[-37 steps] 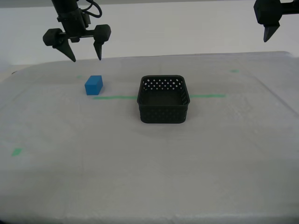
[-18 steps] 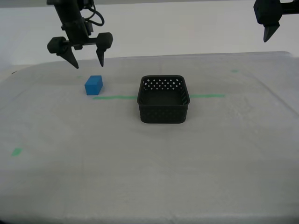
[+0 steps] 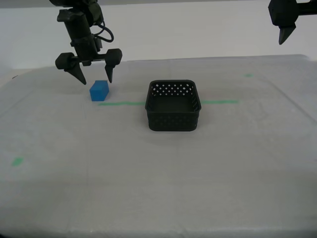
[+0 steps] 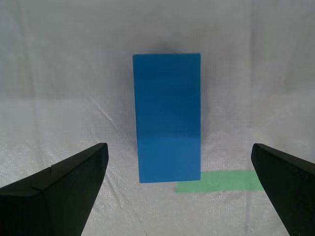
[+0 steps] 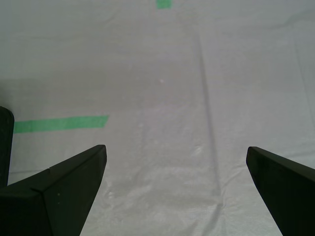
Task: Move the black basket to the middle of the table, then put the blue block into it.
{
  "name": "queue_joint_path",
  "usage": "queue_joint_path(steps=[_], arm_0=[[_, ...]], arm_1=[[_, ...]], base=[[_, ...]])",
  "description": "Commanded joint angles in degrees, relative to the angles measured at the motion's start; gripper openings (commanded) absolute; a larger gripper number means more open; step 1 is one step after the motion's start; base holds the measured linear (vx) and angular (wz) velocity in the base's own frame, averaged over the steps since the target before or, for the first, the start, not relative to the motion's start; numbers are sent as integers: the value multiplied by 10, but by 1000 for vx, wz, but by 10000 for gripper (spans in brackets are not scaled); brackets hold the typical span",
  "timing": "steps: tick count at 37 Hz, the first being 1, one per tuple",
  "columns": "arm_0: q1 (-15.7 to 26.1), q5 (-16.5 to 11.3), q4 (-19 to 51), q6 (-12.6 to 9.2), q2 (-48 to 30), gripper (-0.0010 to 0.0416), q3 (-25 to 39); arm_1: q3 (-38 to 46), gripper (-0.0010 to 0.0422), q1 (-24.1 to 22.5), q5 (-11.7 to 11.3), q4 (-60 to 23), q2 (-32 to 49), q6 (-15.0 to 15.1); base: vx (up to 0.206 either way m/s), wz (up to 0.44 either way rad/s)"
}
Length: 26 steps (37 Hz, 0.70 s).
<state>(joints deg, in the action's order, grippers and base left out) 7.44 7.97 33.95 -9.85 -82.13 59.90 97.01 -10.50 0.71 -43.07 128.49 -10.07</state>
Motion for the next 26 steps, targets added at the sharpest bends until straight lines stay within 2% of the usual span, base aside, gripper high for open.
queue_joint_path(steps=[1, 4, 14, 20, 26], arm_0=[[0, 0, -1, 0, 0, 399, 0], [0, 0, -3, 0, 0, 399, 0], [0, 0, -6, 0, 0, 399, 0], [0, 0, -6, 0, 0, 398, 0], [0, 0, -6, 0, 0, 399, 0]], arm_1=[[1, 401, 0, 5, 9, 13, -2], [1, 401, 0, 12, 14, 26, -4], [1, 401, 0, 12, 28, 43, -5], [1, 401, 1, -2, 38, 44, -7], [1, 401, 1, -2, 42, 44, -7]], base=[[0, 0], [0, 0], [0, 0], [0, 0], [0, 0]])
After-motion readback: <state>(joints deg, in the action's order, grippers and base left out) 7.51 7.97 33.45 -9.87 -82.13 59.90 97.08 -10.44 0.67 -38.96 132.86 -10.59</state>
